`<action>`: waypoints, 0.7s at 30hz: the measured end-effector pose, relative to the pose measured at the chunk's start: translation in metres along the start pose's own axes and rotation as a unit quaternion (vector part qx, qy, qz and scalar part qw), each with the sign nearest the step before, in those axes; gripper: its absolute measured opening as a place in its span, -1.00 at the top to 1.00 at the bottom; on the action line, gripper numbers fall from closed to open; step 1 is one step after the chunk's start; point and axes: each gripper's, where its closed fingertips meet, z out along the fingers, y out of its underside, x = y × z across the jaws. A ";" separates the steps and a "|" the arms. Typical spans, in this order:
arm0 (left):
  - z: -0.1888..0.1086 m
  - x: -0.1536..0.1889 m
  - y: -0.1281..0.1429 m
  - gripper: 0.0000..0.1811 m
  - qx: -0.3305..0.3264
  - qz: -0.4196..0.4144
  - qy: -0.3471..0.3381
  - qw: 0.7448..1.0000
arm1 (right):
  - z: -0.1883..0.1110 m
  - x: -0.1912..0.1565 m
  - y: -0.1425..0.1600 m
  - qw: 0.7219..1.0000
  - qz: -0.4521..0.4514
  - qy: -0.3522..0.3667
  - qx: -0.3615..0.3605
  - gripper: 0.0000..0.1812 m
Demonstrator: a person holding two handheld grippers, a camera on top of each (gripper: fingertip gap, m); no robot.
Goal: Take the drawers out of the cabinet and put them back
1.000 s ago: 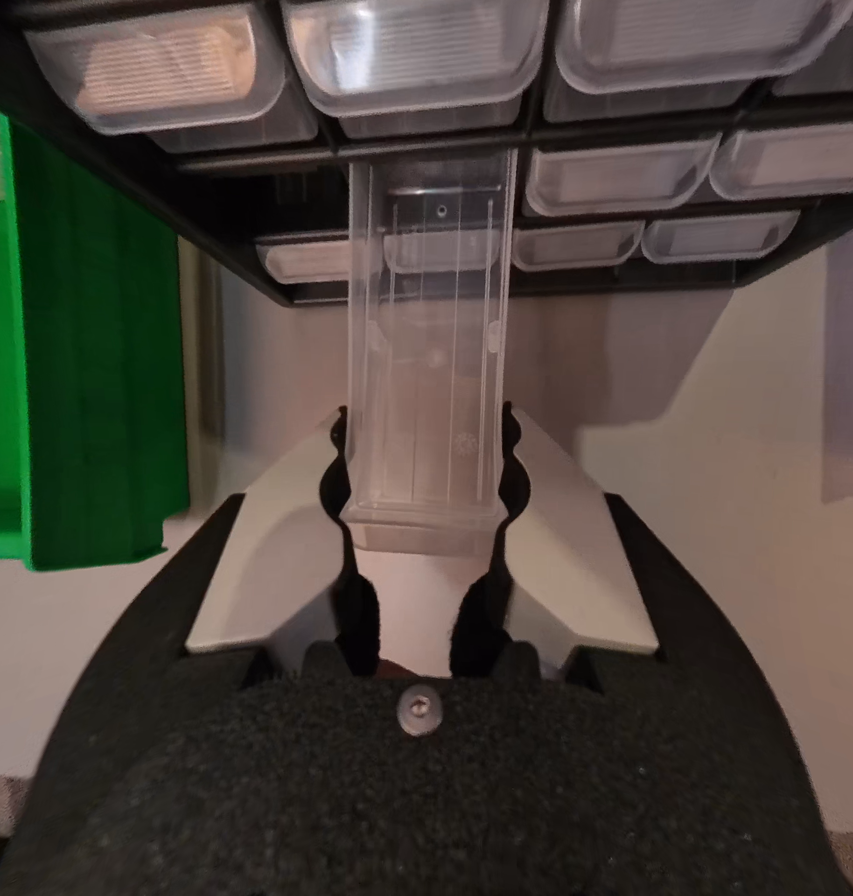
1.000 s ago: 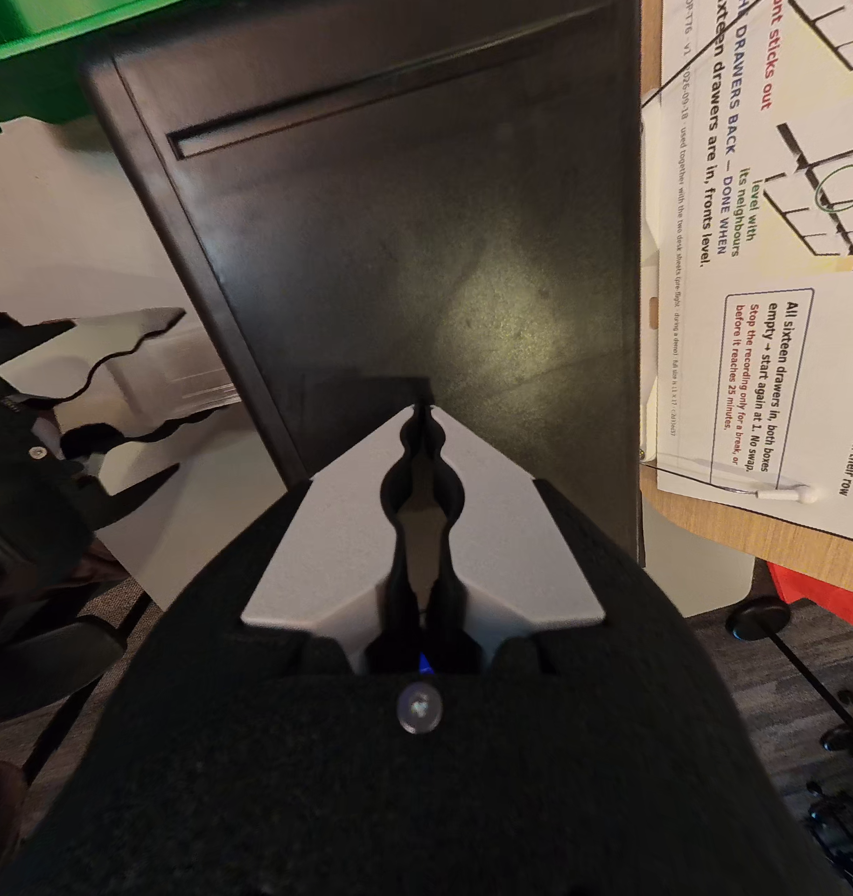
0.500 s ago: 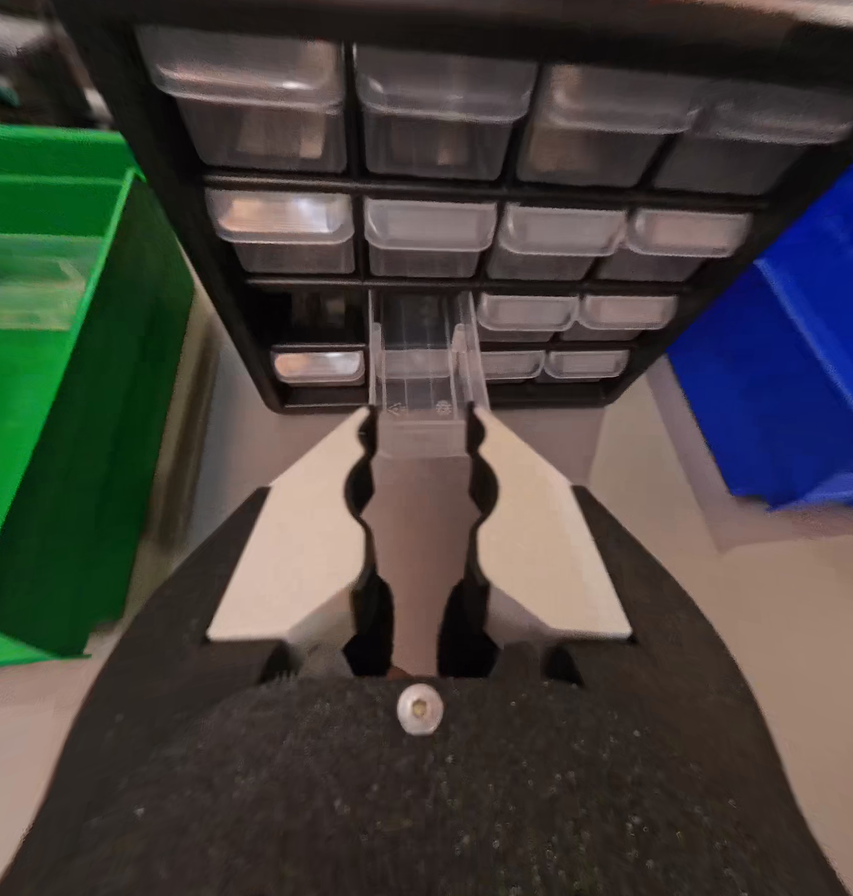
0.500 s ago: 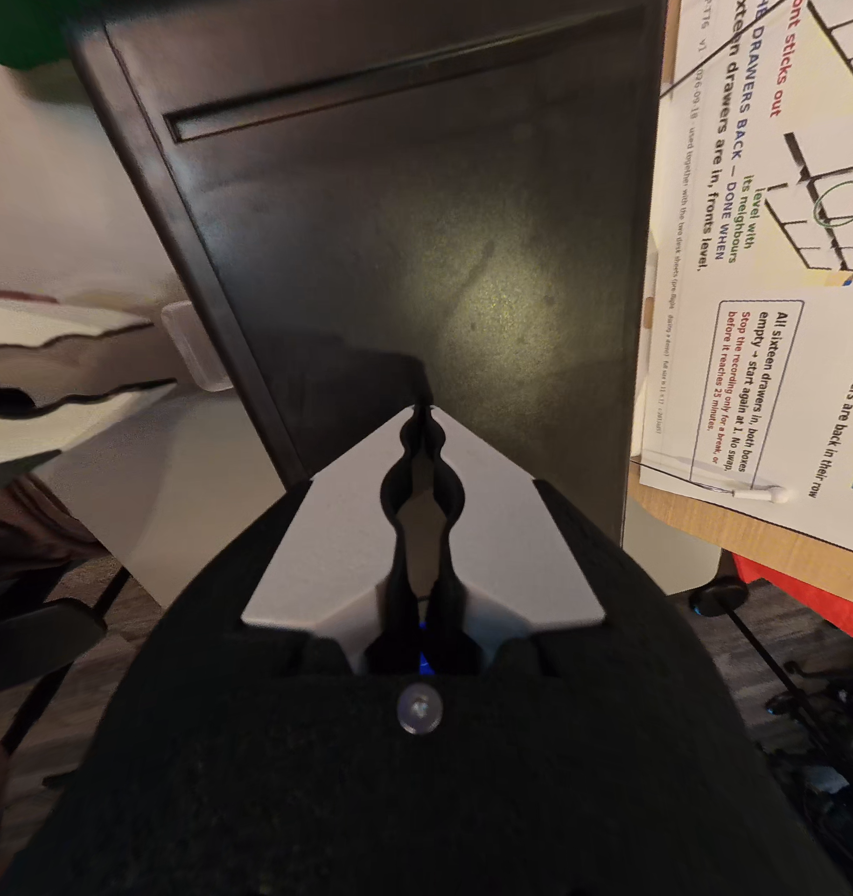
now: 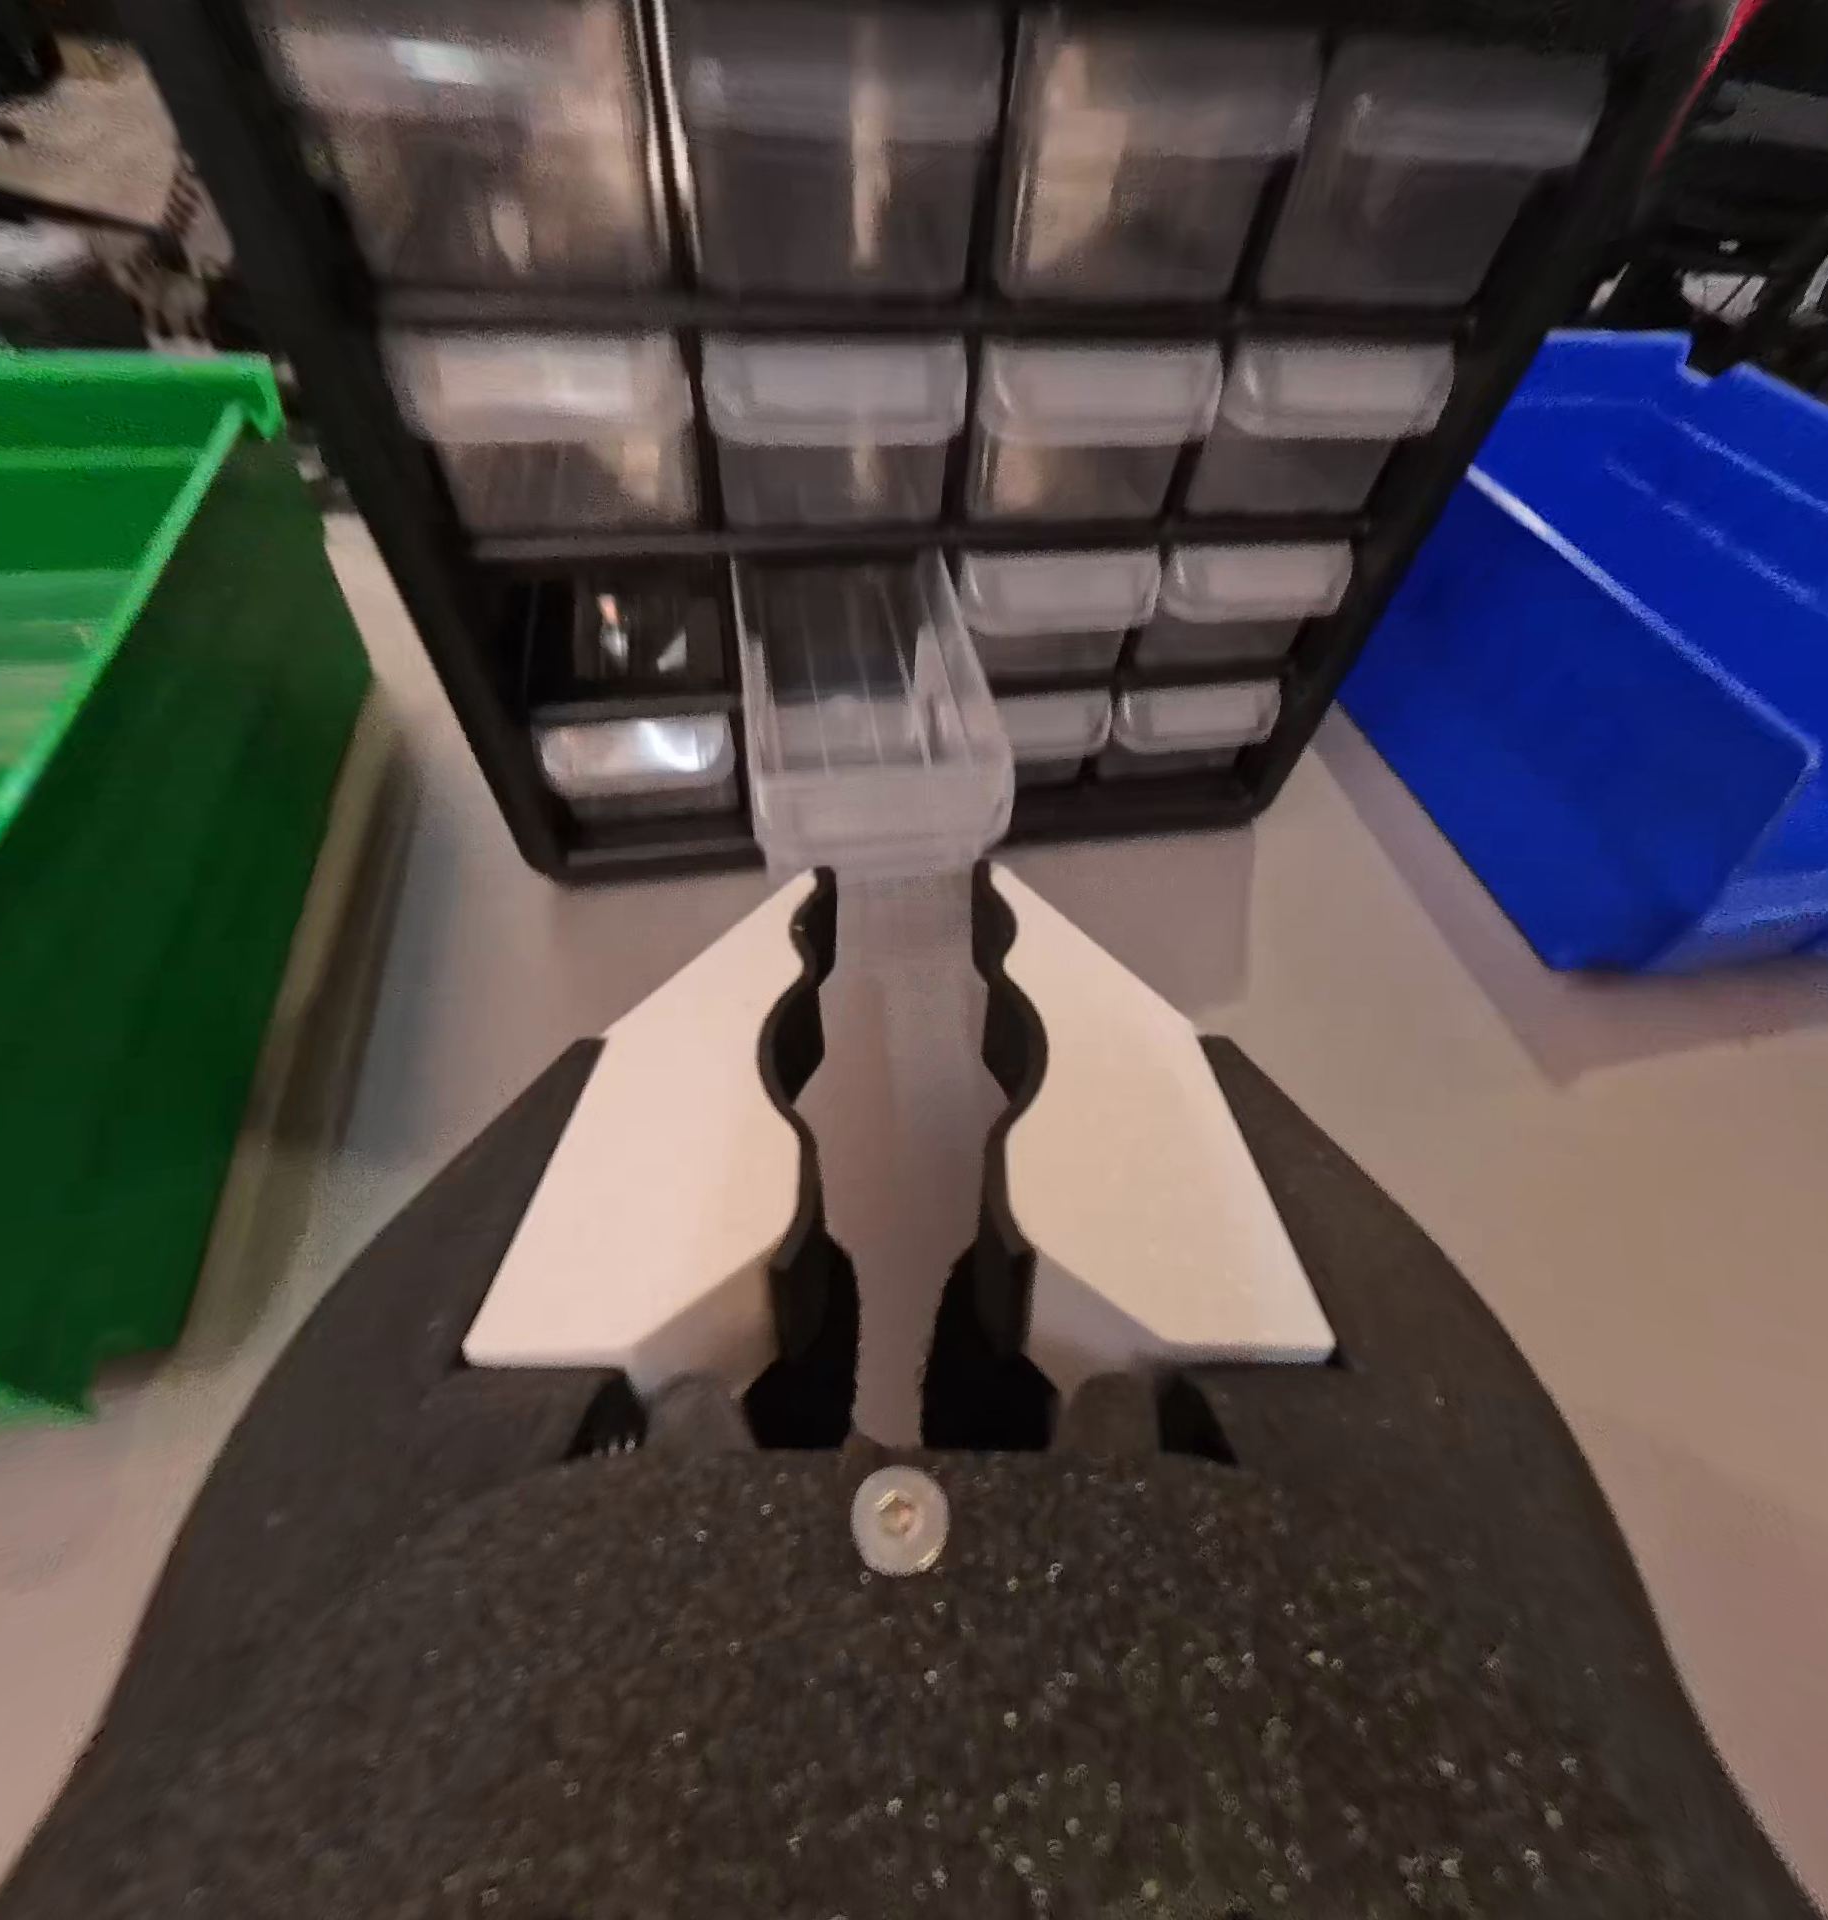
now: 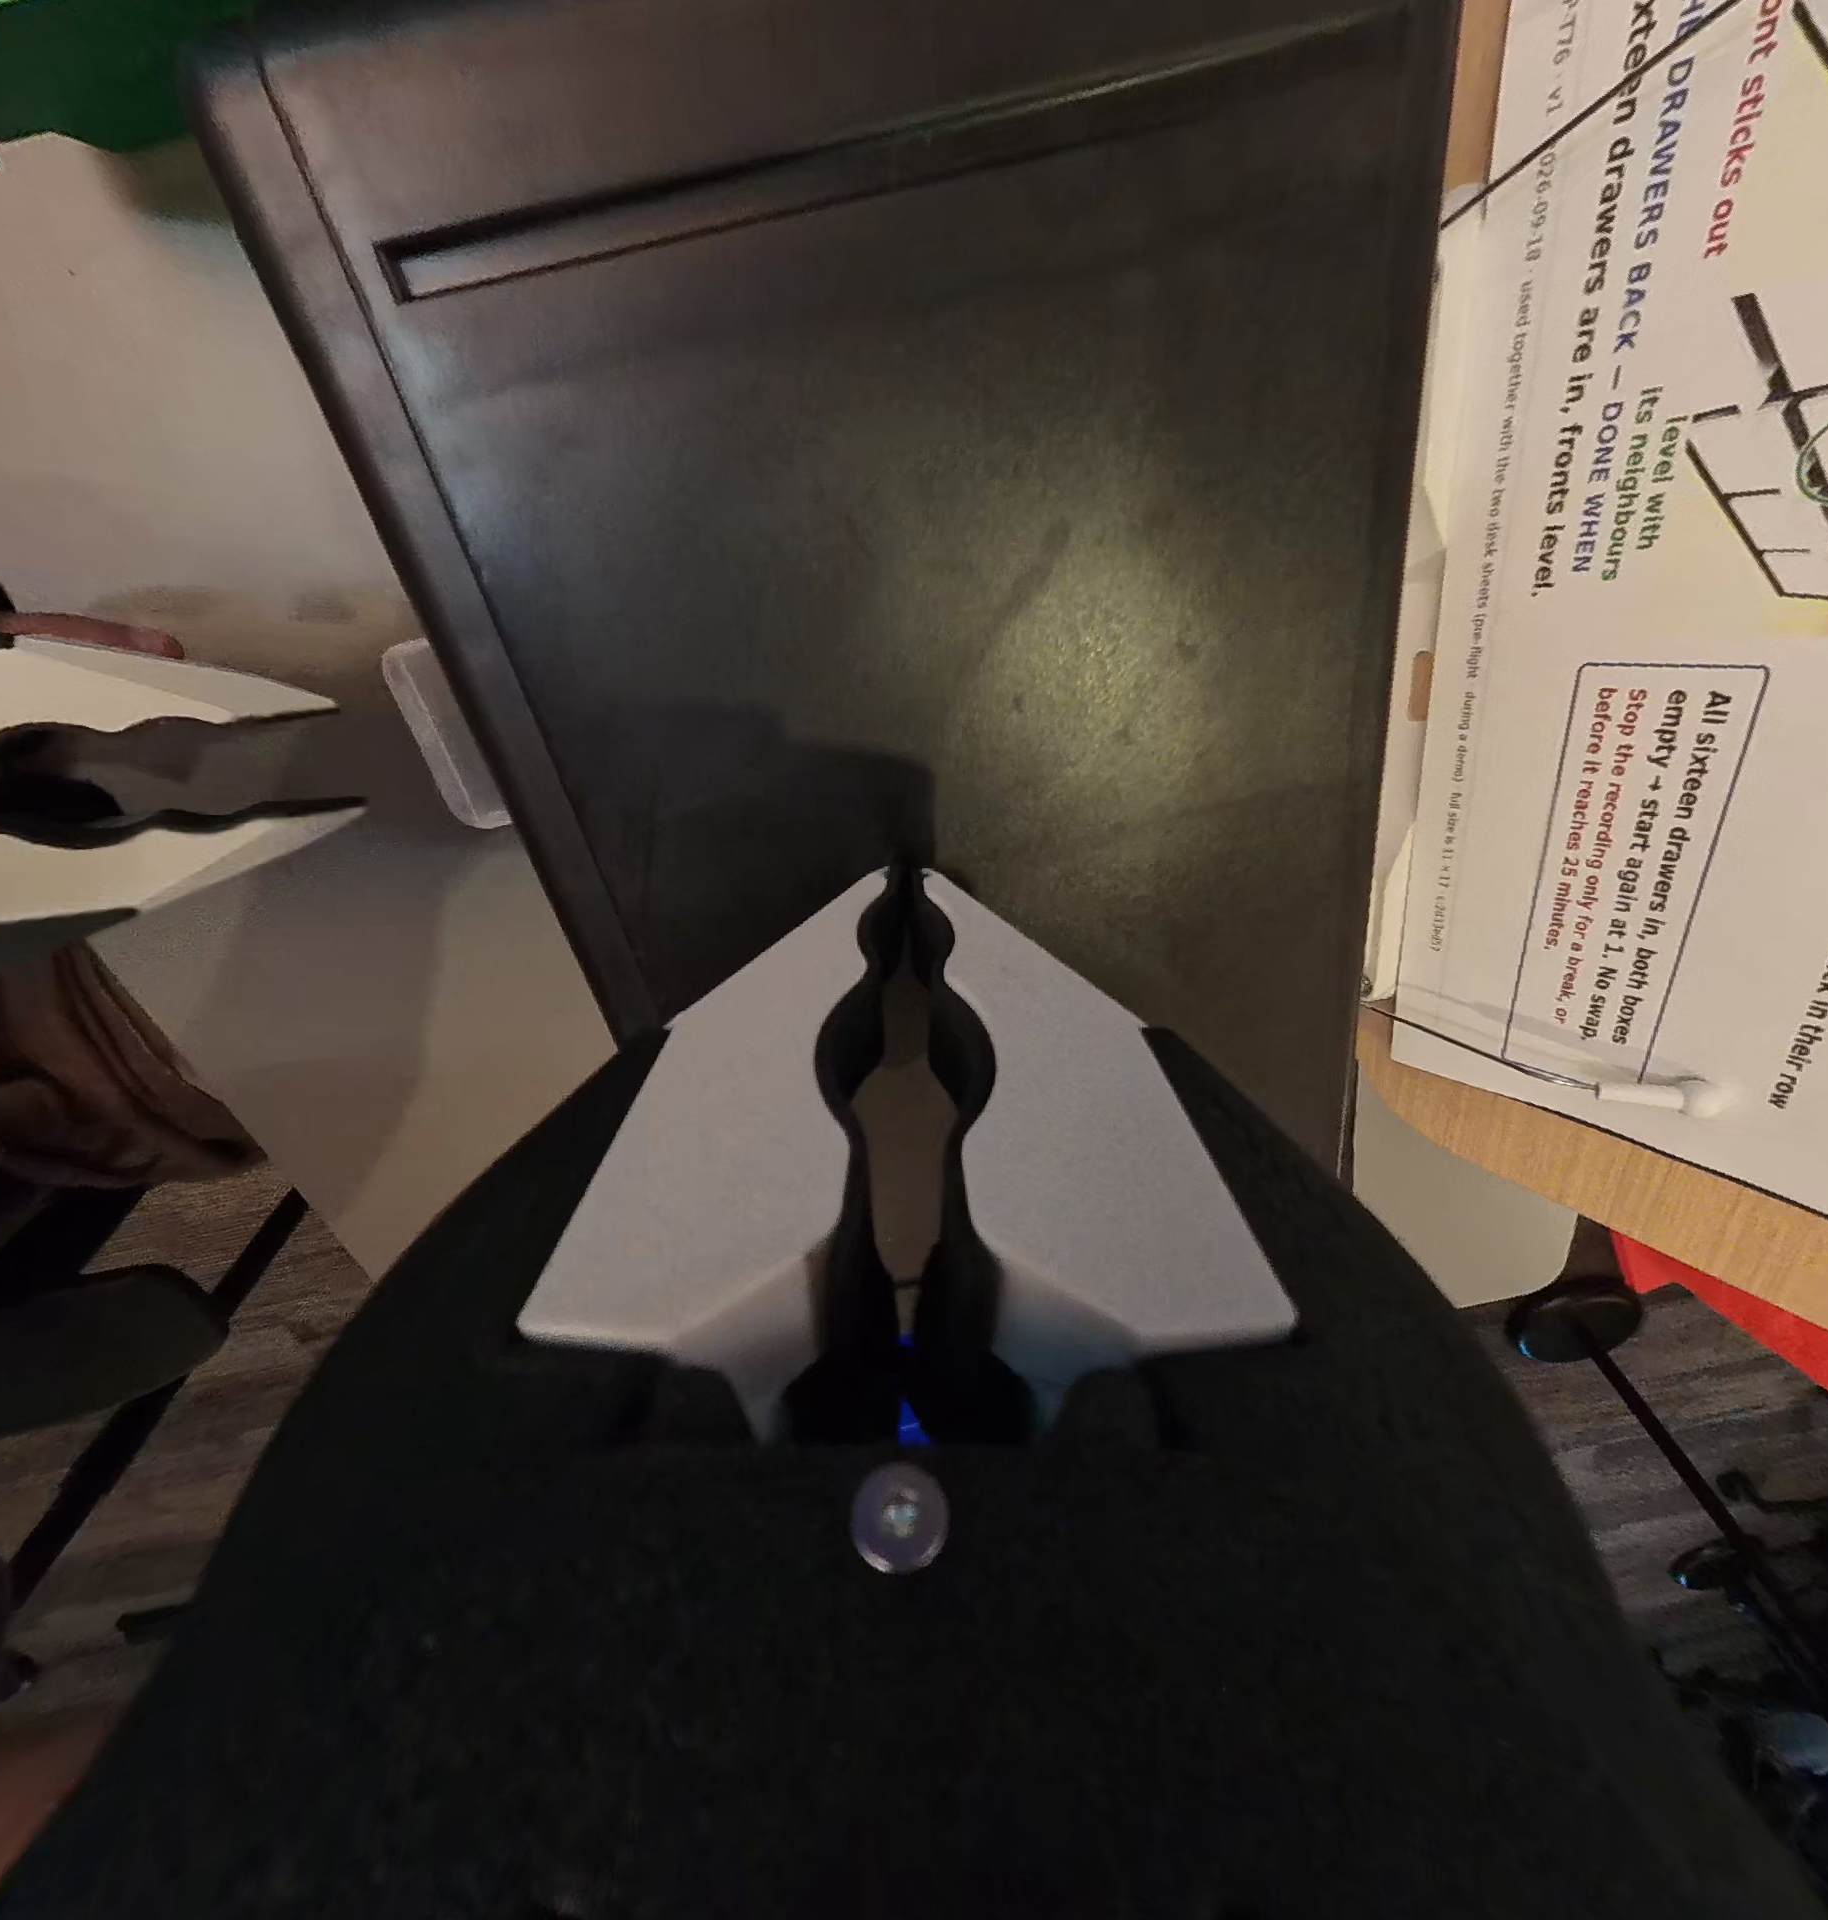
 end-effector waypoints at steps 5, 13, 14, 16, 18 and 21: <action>0.031 -0.004 0.013 0.73 -0.025 -0.031 0.010 0.999 | 0.000 0.000 0.000 1.000 0.014 0.006 0.020 1.00; 0.084 -0.005 -0.011 0.74 -0.021 -0.066 0.027 0.997 | 0.000 0.000 0.000 0.999 0.032 -0.003 0.029 1.00; 0.089 -0.005 -0.013 0.74 -0.023 -0.068 0.029 0.997 | 0.000 0.000 0.000 0.999 0.035 -0.004 0.027 1.00; 0.098 -0.004 -0.016 0.73 -0.029 -0.071 0.038 0.996 | 0.000 0.000 0.000 0.999 0.032 -0.002 0.022 1.00; 0.104 -0.003 -0.018 0.73 -0.034 -0.066 0.045 0.996 | 0.000 0.000 0.000 0.999 0.036 -0.004 0.018 1.00; 0.102 0.001 -0.012 0.69 -0.049 -0.053 0.063 0.995 | 0.000 0.000 0.000 0.999 0.037 -0.009 0.016 1.00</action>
